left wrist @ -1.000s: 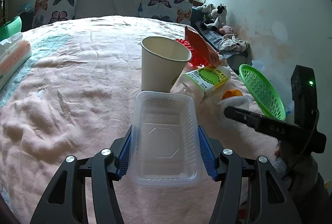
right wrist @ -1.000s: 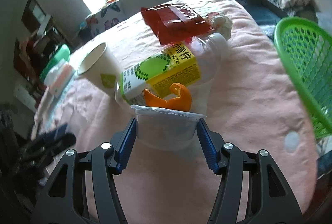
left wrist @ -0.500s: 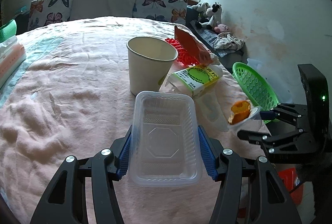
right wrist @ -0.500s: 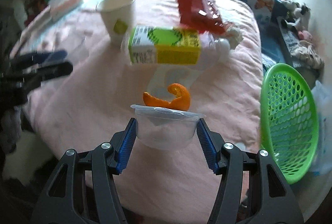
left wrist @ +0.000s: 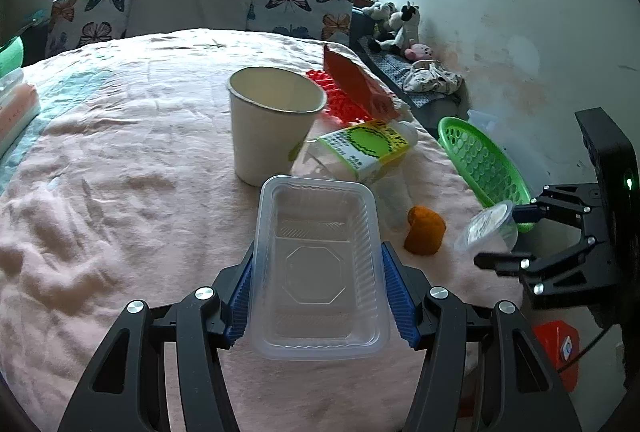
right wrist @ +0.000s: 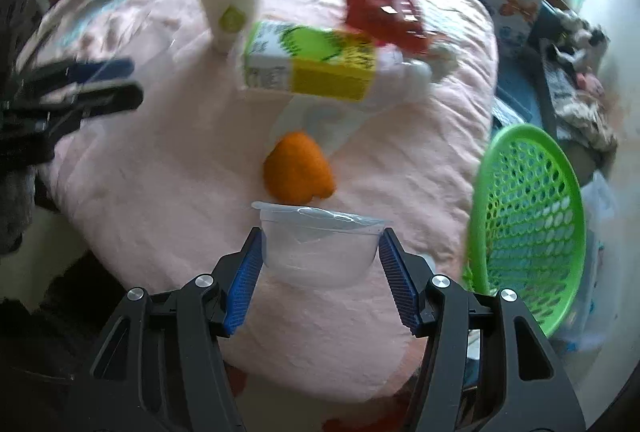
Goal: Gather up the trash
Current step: 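Carry the clear cup with the right tool and release it into the green basket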
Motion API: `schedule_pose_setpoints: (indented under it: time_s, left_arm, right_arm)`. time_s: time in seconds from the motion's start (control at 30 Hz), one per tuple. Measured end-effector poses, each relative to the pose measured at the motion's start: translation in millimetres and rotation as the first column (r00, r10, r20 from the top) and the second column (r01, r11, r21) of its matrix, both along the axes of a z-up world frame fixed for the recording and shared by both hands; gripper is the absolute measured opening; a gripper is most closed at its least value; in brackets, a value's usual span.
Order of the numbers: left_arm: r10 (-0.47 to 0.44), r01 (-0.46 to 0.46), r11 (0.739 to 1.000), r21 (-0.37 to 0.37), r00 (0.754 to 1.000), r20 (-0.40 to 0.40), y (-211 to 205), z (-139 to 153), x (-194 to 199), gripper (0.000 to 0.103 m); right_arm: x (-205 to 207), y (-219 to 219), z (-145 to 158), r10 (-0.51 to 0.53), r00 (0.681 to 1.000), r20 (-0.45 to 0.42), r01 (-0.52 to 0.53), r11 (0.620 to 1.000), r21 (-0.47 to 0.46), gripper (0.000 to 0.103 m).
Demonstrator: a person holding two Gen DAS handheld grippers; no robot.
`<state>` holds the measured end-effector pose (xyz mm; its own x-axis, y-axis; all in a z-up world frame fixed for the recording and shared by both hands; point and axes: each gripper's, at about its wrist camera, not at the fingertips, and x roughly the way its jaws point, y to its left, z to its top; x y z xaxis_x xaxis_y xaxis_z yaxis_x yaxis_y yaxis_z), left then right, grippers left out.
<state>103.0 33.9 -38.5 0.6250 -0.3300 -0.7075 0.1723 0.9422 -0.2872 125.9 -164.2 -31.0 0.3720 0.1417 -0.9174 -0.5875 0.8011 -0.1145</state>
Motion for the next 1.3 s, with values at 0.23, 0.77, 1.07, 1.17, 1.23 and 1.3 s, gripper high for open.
schedule_pose_setpoints:
  time_s: [0.23, 0.77, 1.07, 1.17, 1.23, 1.3]
  left_arm:
    - [-0.071, 0.071, 0.997, -0.018, 0.997, 0.018, -24, 16, 12, 0.056]
    - [-0.250, 0.250, 0.968, -0.004, 0.968, 0.026, -138, 47, 74, 0.056]
    - [-0.318, 0.318, 0.948, 0.023, 0.948, 0.012, -188, 49, 106, 0.056]
    - [-0.337, 0.337, 0.941, 0.030, 0.941, 0.005, -204, 48, 115, 0.056]
    - [-0.350, 0.350, 0.936, 0.031, 0.937, -0.004, -214, 45, 121, 0.056]
    - [-0.365, 0.365, 0.930, 0.033, 0.931, -0.013, -224, 42, 126, 0.056]
  right_arm:
    - [16, -64, 13, -0.219, 0.975, 0.028, 0.214, 0.969, 0.120, 0.059]
    - [67, -215, -16, -0.600, 0.800, -0.008, 0.576, 0.764, 0.292, 0.060]
    - [82, -243, -32, -0.663, 0.748, -0.003, 0.627, 0.706, 0.331, 0.072]
    - [82, -249, -32, -0.675, 0.738, 0.003, 0.633, 0.694, 0.342, 0.072]
    - [80, -251, -32, -0.677, 0.736, 0.013, 0.632, 0.694, 0.344, 0.072]
    - [75, -253, -28, -0.679, 0.734, 0.030, 0.628, 0.695, 0.350, 0.072]
